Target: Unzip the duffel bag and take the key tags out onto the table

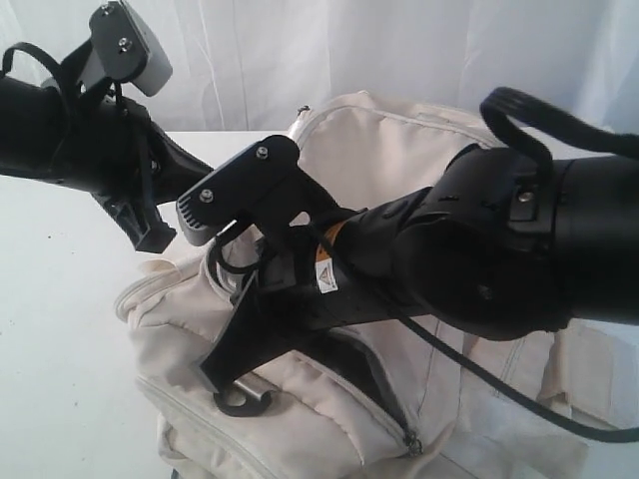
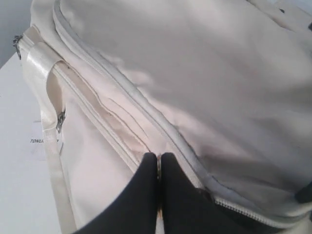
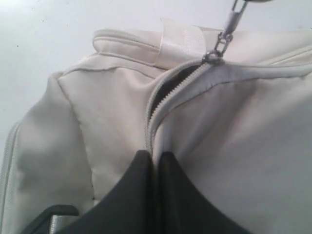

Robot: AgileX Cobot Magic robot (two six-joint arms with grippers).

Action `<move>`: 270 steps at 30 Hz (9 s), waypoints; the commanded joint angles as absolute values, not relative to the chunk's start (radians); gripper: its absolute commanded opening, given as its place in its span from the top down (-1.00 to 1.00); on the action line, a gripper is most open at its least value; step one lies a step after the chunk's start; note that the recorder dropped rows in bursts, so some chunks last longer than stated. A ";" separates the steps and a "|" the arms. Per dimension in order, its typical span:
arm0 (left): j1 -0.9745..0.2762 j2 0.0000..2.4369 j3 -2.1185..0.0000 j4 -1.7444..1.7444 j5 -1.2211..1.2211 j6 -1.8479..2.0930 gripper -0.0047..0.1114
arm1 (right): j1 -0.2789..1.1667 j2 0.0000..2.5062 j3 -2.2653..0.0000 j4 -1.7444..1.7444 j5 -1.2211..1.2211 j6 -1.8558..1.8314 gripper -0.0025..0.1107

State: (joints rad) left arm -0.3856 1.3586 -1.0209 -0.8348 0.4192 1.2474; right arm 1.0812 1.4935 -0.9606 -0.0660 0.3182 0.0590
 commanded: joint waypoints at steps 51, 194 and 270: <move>-0.368 1.944 -1.643 -1.161 0.280 1.632 0.92 | 1.138 1.246 -0.629 0.048 0.664 0.142 0.96; 0.197 1.204 -1.259 -0.891 1.214 0.785 -0.05 | 0.877 1.549 -1.268 0.660 0.581 -0.998 -0.13; -0.163 1.209 -0.942 -0.701 0.688 0.842 0.04 | 0.960 1.898 -1.452 0.262 0.737 -0.789 -0.56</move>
State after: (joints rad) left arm -0.1638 1.2150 -0.9387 -0.6800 0.6886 0.8532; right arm 0.9517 1.8778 -1.4552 0.2589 0.7510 -0.7877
